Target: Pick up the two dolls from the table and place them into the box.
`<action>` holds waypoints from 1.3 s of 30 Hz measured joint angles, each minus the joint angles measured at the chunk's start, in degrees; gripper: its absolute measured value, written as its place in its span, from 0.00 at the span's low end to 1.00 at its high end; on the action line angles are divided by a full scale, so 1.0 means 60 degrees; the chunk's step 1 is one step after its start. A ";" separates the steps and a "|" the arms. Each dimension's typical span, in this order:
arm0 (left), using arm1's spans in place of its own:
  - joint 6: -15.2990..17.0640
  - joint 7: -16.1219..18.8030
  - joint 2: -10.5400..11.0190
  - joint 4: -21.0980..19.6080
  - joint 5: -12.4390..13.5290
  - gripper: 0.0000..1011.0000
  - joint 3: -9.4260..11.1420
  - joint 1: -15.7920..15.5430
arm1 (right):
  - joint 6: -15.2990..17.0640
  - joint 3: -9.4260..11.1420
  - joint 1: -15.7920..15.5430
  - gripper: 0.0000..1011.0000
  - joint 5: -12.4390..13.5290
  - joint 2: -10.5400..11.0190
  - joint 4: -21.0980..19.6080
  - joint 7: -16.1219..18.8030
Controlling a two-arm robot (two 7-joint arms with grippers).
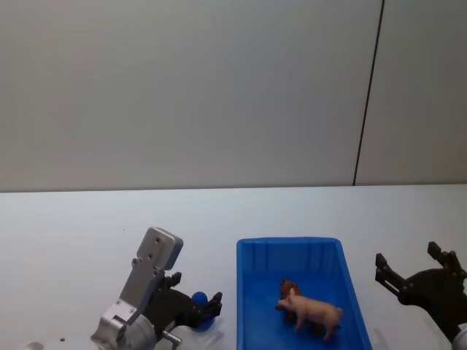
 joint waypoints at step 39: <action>-0.0360 0.0132 -0.0232 0.0245 0.0074 0.20 -0.0011 -0.0105 | 0.0000 0.0000 0.0001 0.99 -0.0001 0.0000 0.0001 0.0001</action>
